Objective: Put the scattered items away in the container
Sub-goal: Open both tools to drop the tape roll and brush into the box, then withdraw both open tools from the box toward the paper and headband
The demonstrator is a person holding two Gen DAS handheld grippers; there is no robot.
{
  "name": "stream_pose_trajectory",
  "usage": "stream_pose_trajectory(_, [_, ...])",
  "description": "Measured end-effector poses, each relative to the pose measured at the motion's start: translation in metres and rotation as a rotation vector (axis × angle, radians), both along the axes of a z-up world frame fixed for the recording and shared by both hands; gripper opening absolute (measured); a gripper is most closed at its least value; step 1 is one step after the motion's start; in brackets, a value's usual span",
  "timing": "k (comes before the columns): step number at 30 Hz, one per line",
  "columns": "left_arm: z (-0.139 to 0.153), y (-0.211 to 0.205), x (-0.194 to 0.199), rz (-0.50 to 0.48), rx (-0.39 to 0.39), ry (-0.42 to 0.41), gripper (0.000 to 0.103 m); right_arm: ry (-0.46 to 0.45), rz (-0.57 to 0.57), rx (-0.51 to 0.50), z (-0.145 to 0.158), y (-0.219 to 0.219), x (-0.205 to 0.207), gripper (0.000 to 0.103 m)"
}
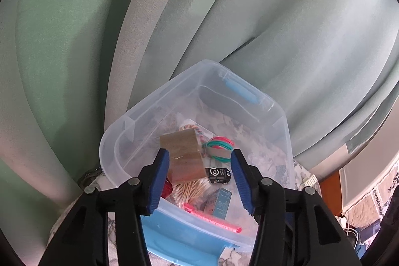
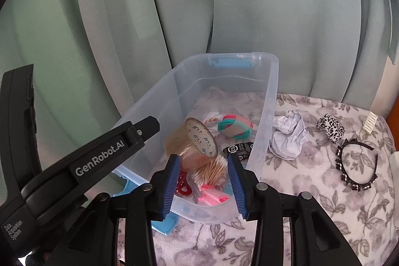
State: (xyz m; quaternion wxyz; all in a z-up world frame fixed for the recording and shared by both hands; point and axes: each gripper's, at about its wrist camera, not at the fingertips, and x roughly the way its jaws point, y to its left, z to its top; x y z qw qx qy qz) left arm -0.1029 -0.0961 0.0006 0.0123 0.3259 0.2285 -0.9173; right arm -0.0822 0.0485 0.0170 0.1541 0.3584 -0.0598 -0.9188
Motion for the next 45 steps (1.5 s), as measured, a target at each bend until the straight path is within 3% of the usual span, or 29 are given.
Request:
stream_pose_trajectory(6, [0.002, 0.004, 0.0, -0.002, -0.005, -0.021, 0.055, 0.009, -0.004, -0.013, 0.006, 0.003, 0.008, 0.05])
stream_pose_trajectory(8, [0.004, 0.005, 0.001, 0.002, -0.007, -0.03, 0.055, 0.013, -0.02, -0.006, 0.009, 0.006, 0.011, 0.058])
stream_pose_trajectory(15, [0.015, 0.012, 0.009, 0.013, -0.023, -0.055, 0.056, 0.005, -0.109, -0.052, 0.017, 0.038, 0.022, 0.059])
stream_pose_trajectory(35, [0.091, 0.09, 0.08, -0.114, -0.206, 0.07, 0.057, 0.174, -0.26, -0.203, 0.08, 0.112, 0.098, 0.063])
stream_pose_trajectory(45, [0.108, 0.13, 0.11, -0.177, -0.289, 0.104, 0.057, 0.246, -0.275, -0.234, 0.096, 0.133, 0.132, 0.066])
